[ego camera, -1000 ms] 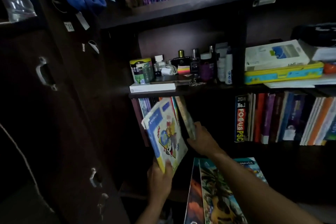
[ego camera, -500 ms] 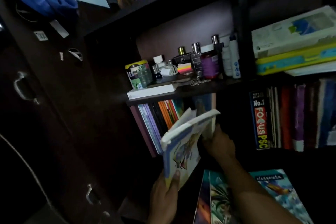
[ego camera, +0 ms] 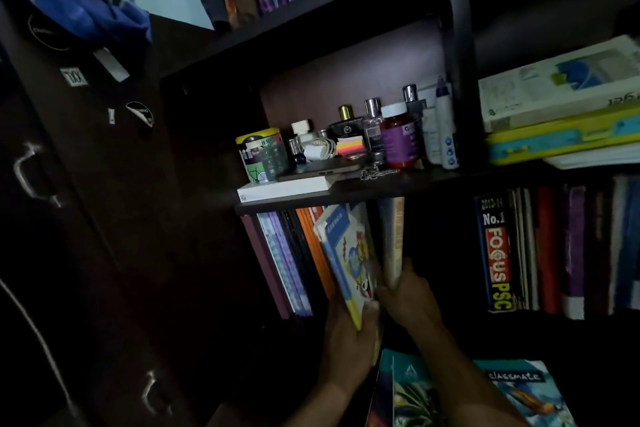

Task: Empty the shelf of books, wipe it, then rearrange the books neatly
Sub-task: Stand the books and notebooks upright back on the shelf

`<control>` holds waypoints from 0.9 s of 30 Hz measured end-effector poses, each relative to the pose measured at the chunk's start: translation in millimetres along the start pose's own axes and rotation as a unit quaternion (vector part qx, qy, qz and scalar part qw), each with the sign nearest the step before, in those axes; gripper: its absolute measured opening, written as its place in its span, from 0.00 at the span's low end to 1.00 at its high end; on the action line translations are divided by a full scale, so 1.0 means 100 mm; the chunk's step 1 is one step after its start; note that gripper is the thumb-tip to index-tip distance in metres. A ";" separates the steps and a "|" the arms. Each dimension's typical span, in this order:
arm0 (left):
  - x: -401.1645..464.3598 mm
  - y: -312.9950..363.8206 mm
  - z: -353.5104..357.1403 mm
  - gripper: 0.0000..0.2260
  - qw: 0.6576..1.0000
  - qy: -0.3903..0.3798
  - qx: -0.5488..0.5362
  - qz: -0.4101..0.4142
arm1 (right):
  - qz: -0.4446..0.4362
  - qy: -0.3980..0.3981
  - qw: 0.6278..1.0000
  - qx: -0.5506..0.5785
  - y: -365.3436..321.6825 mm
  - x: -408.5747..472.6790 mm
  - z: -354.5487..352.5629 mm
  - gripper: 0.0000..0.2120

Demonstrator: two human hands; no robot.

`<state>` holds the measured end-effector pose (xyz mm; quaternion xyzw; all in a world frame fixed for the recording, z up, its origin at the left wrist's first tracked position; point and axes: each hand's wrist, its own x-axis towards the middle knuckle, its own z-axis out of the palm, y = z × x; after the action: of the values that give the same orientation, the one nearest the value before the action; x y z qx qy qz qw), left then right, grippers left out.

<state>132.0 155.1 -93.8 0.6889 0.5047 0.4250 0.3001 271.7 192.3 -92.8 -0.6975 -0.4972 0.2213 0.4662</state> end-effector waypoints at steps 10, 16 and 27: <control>0.38 0.07 -0.19 0.08 0.985 0.027 0.137 0.101 | -0.005 -0.002 1.000 0.004 -0.08 -0.03 0.03 0.29; 0.64 0.10 -0.16 0.12 0.979 0.093 0.113 0.142 | -0.055 -0.003 0.998 -0.021 -0.10 -0.06 0.06 0.24; 0.66 -0.06 -0.09 0.13 0.981 0.121 0.020 0.153 | -0.090 -0.060 0.993 -0.036 0.06 0.12 0.16 0.34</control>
<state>130.0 219.1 -76.0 0.7073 0.4345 0.5358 0.1542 266.8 210.0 -103.5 -0.6517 -0.5928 0.2015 0.4281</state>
